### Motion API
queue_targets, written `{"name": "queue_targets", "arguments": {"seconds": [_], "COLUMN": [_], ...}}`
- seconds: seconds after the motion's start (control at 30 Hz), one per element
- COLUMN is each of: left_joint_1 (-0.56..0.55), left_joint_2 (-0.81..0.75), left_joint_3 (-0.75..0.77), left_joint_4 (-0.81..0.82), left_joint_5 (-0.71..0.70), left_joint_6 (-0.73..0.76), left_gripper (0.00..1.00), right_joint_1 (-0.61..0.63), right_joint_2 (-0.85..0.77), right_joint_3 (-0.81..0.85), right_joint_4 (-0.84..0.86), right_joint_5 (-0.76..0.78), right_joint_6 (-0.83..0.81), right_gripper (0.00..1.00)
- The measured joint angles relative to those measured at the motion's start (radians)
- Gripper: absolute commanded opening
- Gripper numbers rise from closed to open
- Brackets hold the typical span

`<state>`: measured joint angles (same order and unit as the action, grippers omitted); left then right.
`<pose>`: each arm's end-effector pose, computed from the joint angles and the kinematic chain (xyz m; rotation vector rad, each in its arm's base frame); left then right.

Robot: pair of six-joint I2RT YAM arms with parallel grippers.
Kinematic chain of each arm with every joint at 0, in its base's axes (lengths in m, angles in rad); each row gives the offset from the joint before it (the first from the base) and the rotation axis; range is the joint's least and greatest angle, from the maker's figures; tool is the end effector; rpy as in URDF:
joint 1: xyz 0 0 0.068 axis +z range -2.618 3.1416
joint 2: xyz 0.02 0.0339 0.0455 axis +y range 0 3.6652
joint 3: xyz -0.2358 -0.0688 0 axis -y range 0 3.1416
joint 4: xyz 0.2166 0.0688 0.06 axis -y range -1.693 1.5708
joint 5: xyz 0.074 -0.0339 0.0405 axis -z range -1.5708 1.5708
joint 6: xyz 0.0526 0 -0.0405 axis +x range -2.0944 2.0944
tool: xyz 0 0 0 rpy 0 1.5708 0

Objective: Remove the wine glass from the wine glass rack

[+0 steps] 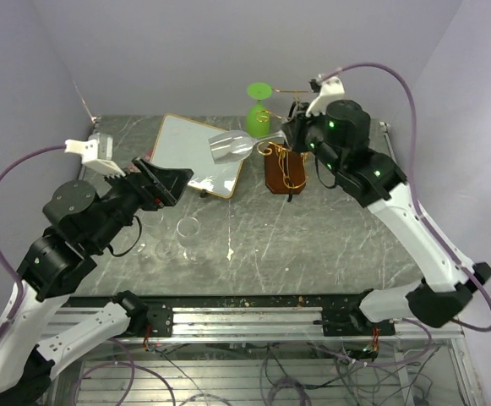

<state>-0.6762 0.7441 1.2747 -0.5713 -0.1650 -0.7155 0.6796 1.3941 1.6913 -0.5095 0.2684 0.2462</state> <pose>0.1058 -0.0738 0.4294 -0.1672 1.6860 -0.9323 0.2343 0.1714 0.4401 -0.1937 1.7850 0.4279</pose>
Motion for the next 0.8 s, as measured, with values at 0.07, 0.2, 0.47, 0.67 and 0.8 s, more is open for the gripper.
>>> {"name": "queue_targets", "arguments": {"seconds": [0.07, 0.2, 0.47, 0.67, 0.8], "left_joint_1": [0.0, 0.0, 0.0, 0.0, 0.0], "left_joint_2": [-0.025, -0.034, 0.073, 0.087, 0.087], "left_joint_3": [-0.012, -0.032, -0.033, -0.082, -0.102], "left_joint_4": [0.02, 0.067, 0.121, 0.158, 0.164], "left_joint_5": [-0.008, 0.002, 0.102, 0.174, 0.2], "left_joint_6": [-0.001, -0.011, -0.027, -0.045, -0.059], "left_gripper": [0.94, 0.88, 0.73, 0.61, 0.59], "right_joint_1": [-0.001, -0.005, -0.005, -0.005, -0.005], "right_joint_2": [-0.06, -0.192, -0.336, -0.373, -0.396], "right_joint_3": [-0.05, -0.182, -0.385, -0.474, -0.504], "right_joint_4": [0.011, 0.042, 0.108, 0.145, 0.161], "right_joint_5": [-0.015, -0.051, -0.095, -0.097, -0.086], "right_joint_6": [0.026, 0.091, 0.214, 0.269, 0.286], "right_gripper": [0.0, 0.0, 0.0, 0.0, 0.0]}}
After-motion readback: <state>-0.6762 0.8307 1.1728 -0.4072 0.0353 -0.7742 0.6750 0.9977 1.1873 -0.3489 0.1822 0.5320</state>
